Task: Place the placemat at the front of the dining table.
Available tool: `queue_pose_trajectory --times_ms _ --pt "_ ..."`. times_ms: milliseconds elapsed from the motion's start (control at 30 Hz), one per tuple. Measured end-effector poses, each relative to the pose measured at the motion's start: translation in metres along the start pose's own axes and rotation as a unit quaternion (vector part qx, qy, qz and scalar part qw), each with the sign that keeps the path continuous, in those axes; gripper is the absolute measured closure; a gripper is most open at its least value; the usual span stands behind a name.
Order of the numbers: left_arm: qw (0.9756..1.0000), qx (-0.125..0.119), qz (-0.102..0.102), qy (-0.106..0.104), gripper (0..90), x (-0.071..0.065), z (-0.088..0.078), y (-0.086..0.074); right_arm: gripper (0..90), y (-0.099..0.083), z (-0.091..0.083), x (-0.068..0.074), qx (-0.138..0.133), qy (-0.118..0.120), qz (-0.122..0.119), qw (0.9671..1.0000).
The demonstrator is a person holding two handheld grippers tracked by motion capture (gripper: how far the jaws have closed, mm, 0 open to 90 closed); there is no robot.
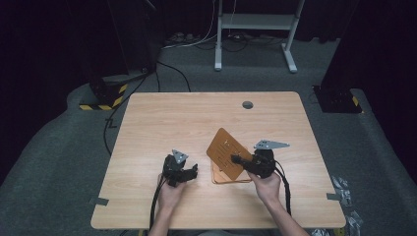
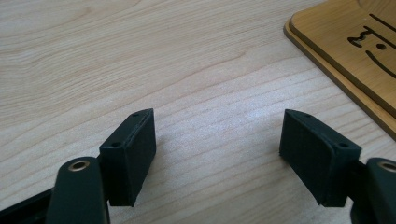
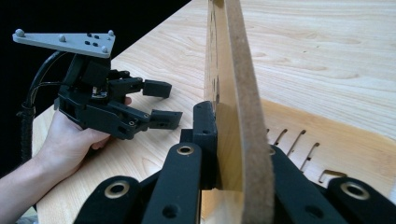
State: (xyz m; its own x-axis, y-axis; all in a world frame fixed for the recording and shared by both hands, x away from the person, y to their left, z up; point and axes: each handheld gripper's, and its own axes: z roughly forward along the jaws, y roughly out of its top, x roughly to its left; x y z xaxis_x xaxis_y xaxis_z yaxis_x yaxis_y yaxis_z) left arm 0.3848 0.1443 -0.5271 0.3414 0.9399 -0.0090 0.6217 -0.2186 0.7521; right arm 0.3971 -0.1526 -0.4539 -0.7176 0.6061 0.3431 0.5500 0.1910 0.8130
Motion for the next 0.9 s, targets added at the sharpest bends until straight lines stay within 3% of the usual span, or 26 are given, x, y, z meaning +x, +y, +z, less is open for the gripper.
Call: queue_pose_trajectory --times_ms 900 --pt "1.0 0.002 0.004 -0.003 26.0 0.0 0.0 0.0 86.5 0.011 -0.027 -0.018 -0.013 -0.03 0.001 0.9995"
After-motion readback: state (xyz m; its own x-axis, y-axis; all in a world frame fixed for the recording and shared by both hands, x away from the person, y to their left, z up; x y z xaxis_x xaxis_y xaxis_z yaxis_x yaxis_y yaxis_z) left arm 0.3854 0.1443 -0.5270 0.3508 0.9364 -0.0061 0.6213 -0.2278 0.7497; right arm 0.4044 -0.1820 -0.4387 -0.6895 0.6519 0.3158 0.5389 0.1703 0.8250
